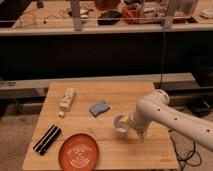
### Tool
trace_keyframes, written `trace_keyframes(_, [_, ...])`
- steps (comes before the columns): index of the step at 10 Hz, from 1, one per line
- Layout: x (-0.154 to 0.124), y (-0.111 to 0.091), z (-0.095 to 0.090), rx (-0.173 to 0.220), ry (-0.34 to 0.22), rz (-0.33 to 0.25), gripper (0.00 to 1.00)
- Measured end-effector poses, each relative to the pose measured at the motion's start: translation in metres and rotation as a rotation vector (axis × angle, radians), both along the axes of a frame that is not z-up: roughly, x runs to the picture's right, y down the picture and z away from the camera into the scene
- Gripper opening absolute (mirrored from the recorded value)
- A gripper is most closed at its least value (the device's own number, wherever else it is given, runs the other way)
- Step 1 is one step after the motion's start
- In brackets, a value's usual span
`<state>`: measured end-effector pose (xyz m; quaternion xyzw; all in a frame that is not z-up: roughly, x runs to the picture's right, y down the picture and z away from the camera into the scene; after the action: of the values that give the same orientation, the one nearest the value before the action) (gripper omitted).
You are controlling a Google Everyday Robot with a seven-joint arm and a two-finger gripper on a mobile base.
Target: Pick up the ceramic cup
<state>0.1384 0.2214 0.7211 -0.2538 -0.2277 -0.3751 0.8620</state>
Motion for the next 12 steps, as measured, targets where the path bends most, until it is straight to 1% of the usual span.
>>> trace_keyframes(12, [0.005,0.015,0.005,-0.027,0.0,-0.016,0.8])
